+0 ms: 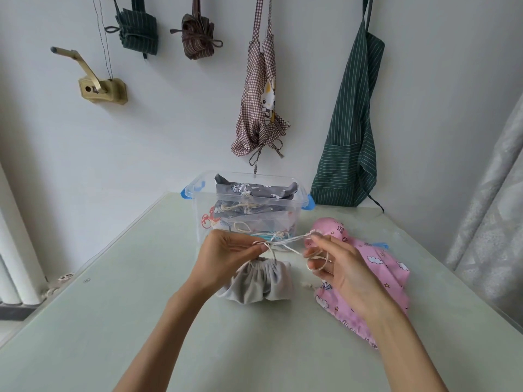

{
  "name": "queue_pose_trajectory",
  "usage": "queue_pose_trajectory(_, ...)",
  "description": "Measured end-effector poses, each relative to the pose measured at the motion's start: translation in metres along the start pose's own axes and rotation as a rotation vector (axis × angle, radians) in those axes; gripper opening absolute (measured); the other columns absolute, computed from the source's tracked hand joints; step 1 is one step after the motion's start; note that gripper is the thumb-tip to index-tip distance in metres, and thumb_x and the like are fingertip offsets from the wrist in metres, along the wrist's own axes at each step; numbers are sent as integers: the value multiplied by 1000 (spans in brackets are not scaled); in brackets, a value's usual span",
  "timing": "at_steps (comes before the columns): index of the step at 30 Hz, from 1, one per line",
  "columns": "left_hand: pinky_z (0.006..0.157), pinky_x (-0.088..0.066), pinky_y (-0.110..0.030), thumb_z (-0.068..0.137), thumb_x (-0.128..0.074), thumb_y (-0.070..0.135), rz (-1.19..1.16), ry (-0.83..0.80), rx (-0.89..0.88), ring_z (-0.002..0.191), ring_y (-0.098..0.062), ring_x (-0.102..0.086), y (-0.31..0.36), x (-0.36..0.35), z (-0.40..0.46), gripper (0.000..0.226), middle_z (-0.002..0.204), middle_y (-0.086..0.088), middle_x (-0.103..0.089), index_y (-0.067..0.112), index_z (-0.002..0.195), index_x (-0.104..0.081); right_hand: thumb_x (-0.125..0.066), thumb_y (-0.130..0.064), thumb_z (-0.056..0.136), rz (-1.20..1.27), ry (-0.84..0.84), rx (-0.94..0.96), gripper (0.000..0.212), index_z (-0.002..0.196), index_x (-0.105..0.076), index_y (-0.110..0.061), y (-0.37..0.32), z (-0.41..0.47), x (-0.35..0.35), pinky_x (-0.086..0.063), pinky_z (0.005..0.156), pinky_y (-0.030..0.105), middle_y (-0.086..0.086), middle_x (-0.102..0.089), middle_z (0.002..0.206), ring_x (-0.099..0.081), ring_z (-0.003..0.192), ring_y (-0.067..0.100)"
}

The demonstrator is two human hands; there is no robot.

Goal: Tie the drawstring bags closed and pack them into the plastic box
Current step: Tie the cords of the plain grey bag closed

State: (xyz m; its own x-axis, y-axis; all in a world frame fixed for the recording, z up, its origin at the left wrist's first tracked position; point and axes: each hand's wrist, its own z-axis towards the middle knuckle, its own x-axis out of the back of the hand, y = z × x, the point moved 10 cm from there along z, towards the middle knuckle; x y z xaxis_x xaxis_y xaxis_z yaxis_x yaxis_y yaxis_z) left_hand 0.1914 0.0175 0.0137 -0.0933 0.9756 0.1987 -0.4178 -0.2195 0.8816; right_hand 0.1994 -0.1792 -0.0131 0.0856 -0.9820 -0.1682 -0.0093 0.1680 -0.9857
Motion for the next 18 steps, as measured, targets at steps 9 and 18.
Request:
queue_pose_trajectory(9,65,-49,-9,86,-66,11,32,-124,82,65,1,-63,-9,-9,-1,11,70,7,-73,8,86,-77,-73,-15,79,-543,182,141,21,98,-67,-22,-22,-4,33,-42,57,16,-6,-63,85,-54,60,4)
queue_pose_trajectory(18,66,-52,-18,97,-46,22,-454,58,502,77,-6,-69,-47,-3,-9,27,86,1,-76,17,88,-72,-66,-3,81,-289,21,-16,16,93,-68,-14,-2,-1,27,-22,49,19,-9,-50,55,-25,48,8)
